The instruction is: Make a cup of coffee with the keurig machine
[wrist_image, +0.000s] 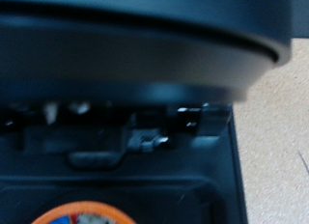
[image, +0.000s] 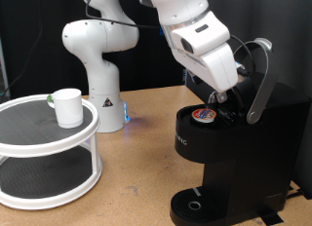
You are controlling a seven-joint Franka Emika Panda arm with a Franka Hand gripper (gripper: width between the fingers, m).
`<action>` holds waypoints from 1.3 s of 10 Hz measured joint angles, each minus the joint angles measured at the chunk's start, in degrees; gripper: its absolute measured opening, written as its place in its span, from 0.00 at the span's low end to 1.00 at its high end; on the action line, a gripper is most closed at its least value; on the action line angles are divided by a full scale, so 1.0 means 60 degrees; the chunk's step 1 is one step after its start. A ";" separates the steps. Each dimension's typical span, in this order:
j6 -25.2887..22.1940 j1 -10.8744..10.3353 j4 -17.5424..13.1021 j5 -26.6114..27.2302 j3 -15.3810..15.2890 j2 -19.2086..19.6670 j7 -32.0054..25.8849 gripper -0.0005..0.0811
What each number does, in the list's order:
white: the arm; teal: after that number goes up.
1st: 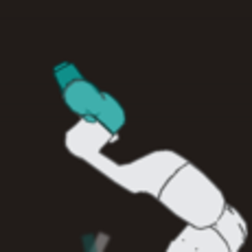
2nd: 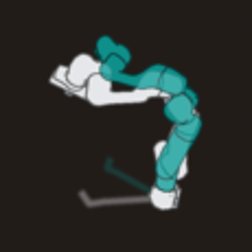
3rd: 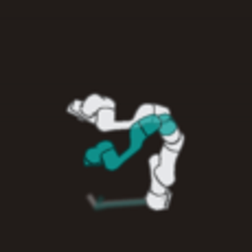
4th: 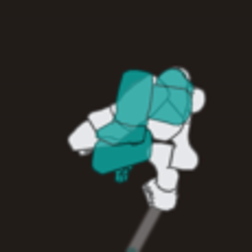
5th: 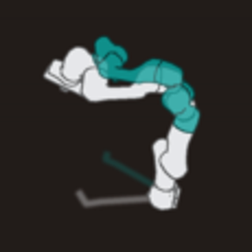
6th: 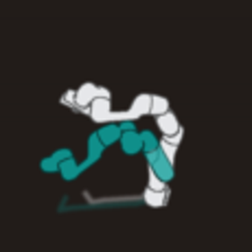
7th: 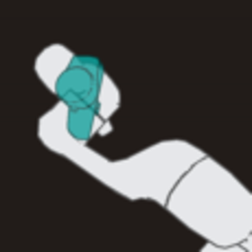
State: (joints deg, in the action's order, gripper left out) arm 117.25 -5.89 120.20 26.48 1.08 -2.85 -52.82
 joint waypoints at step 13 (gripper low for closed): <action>-0.1394 0.0523 -0.0754 -0.0381 0.0231 -0.0831 0.0220 0.99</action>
State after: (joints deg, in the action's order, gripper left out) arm 108.89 -2.75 115.68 24.20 2.47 -7.83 -51.50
